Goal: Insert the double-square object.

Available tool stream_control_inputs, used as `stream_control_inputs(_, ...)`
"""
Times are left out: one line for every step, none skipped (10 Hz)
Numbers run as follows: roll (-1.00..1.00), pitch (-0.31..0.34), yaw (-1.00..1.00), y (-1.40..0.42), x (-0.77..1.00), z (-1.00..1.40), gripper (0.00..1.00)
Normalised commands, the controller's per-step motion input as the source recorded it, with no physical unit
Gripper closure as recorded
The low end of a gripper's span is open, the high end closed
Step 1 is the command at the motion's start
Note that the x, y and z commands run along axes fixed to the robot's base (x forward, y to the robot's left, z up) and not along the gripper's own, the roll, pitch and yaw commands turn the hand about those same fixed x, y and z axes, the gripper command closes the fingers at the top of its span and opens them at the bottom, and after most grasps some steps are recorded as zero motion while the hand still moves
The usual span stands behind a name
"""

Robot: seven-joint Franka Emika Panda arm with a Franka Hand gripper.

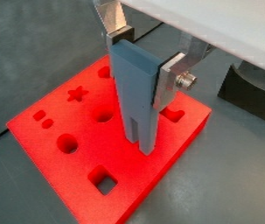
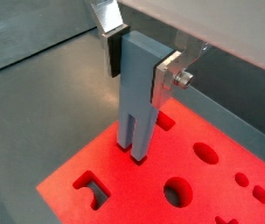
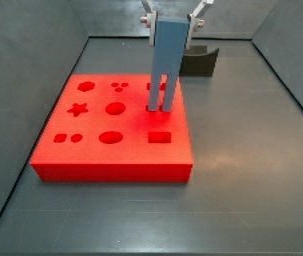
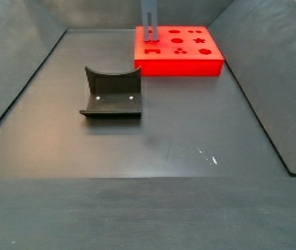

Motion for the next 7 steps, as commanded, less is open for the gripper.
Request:
stream_control_inputs(-0.01,-0.069,0.0,0.0,-0.08,-0.11,1.0)
stream_control_inputs(-0.03,-0.064,0.0,0.0,-0.02,-0.07,1.0)
stream_control_inputs(-0.04,-0.066,0.0,0.0,-0.02,-0.05,1.0)
stream_control_inputs(-0.04,-0.063,0.01,0.0,0.0,-0.07,1.0)
stream_control_inputs(-0.08,-0.089,0.01,-0.06,0.0,-0.26,1.0)
stream_control_inputs(-0.15,-0.071,0.06,-0.02,0.0,-0.61,1.0)
stream_control_inputs(-0.12,-0.08,0.08,-0.01,0.03,-0.79,1.0)
